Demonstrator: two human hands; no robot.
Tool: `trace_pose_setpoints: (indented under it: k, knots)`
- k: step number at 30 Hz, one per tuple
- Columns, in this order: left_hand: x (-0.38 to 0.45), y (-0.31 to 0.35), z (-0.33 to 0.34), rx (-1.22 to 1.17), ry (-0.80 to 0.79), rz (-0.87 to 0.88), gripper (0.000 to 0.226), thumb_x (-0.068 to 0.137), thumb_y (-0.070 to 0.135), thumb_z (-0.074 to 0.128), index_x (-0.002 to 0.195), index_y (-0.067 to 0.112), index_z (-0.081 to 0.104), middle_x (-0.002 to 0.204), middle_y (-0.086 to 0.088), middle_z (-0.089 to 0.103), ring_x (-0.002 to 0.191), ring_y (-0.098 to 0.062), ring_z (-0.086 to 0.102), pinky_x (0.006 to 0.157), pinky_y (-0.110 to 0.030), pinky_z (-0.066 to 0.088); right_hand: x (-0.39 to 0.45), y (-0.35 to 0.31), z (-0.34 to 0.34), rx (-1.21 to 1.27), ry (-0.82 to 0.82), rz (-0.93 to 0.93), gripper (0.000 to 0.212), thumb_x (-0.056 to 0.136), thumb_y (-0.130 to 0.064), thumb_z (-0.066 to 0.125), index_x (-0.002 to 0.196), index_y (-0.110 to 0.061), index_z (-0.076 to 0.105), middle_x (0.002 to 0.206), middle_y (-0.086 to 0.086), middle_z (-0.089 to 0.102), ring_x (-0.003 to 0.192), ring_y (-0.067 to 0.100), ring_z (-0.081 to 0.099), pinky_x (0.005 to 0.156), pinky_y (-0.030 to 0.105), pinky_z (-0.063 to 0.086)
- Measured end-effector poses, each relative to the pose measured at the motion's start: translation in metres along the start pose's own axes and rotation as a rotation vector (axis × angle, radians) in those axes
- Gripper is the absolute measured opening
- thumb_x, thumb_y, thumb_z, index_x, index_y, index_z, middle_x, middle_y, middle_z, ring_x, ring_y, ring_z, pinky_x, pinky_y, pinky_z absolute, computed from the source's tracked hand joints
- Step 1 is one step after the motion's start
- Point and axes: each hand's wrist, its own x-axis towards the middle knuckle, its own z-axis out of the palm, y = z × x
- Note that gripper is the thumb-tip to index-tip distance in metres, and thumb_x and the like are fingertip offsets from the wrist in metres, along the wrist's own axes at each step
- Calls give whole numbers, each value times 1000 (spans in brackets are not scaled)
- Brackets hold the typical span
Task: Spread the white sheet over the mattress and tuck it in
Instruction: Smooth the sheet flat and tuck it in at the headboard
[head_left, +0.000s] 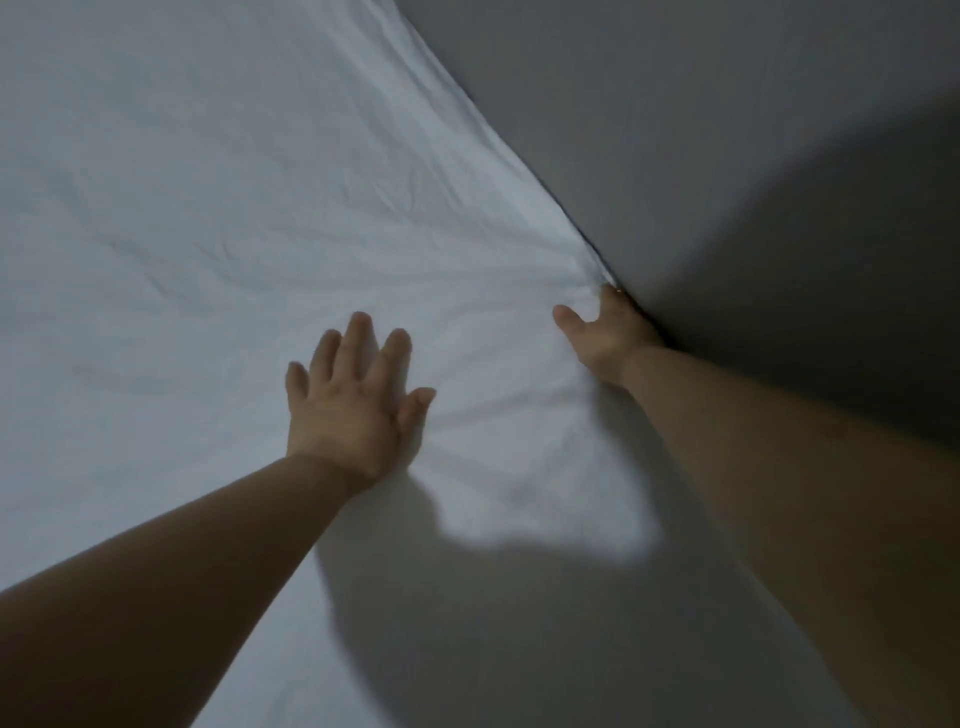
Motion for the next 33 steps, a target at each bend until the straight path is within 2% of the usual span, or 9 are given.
trace_pose_setpoints:
  k: [5,7,10,13,16,20,24,28,33]
  knots:
    - [48,-22,-1,20,-48,-184,78,81,77,6,149,42,-11,159,1,-21,145,-34,-18,114,-62,-1,6,-28,-18,-248,-115,52,61,99,-39,38,144,3,29,147,23,37,134,35,40,105,35,36]
    - [57,-27,5,65,-119,-199,81,77,80,1,146,43,-21,156,1,-29,143,-34,-25,113,-63,-5,8,-35,-14,-438,-43,-72,43,99,-23,36,135,0,44,137,22,48,125,36,48,95,35,43]
    - [59,-26,8,100,-174,-203,81,77,81,3,145,43,-21,157,1,-27,144,-33,-24,113,-62,-7,21,-61,-10,-366,142,-211,50,94,-28,46,136,0,39,140,19,43,129,34,44,103,37,40]
    - [68,-31,-8,70,-36,-176,79,78,82,15,146,43,17,157,-7,14,142,-37,12,113,-55,9,44,-94,-17,-64,51,-142,83,91,-52,47,150,-4,13,157,11,20,143,30,25,116,42,25]
    - [78,-42,-12,60,218,-129,66,82,71,24,124,29,52,122,-11,52,109,-37,46,101,-50,32,58,-94,-11,-128,-7,-105,89,91,-59,41,153,-8,1,161,7,3,148,26,10,118,40,14]
    - [89,-49,6,61,178,-177,72,86,66,18,145,26,34,150,-13,31,137,-35,25,112,-58,11,68,-95,-8,-99,-38,-55,91,92,-56,43,152,-4,-2,160,11,1,147,27,9,119,38,12]
    - [91,-54,7,46,124,-190,80,83,70,5,152,31,15,161,-4,4,148,-29,2,115,-56,2,71,-131,-12,-321,16,-144,72,89,-43,35,145,1,26,149,21,22,138,35,27,112,42,28]
    - [91,-52,9,37,105,-196,79,83,70,7,152,32,16,161,-3,4,148,-28,2,115,-56,2,95,-155,-18,-216,6,-234,89,90,-56,43,152,-6,2,160,12,6,147,30,13,119,42,17]
    - [94,-53,11,38,102,-176,78,83,69,9,151,32,15,161,-3,4,148,-28,2,115,-55,1,117,-153,-11,-199,-7,-171,90,91,-58,42,152,-8,0,161,8,2,148,26,8,120,40,12]
